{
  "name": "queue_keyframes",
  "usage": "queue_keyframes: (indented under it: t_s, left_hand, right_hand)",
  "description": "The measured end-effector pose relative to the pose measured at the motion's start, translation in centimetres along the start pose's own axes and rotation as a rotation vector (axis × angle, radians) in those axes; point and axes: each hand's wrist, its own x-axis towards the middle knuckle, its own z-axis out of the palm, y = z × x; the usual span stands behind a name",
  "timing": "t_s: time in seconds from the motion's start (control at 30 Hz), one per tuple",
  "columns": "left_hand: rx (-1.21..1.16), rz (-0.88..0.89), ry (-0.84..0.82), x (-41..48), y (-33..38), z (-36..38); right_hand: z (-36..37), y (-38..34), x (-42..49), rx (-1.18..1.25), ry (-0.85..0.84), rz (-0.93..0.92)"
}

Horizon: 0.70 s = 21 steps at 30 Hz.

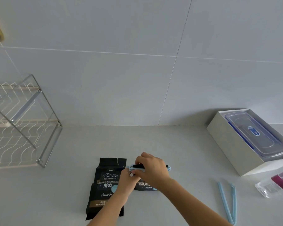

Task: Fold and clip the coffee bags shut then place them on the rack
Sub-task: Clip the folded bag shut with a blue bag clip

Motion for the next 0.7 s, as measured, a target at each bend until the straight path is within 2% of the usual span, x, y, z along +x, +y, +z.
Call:
queue_keyframes:
  t_s: [0.43,0.5,0.57,0.63,0.7]
  left_hand:
    - [-0.145,-0.067,-0.168,-0.4,0.7,-0.7]
    - [-0.304,-0.14,-0.081,-0.6,1.0,-0.3]
    - [-0.572,-0.269,0.052,-0.6,0.8,-0.1]
    - [-0.72,-0.314,0.062,-1.0,0.3,-0.3]
    - [-0.769,-0.319,0.053,-1.3,-0.2,-0.4]
  right_hand:
    - [0.2,0.1,0.3,0.011,0.043,-0.003]
    - [0.3,0.2,0.3,0.012,0.051,0.0]
    - [0.2,0.3,0.2,0.017,0.059,0.007]
    - [0.2,0.3,0.1,0.023,0.065,0.013]
    - [0.2,0.3,0.1,0.028,0.075,0.02]
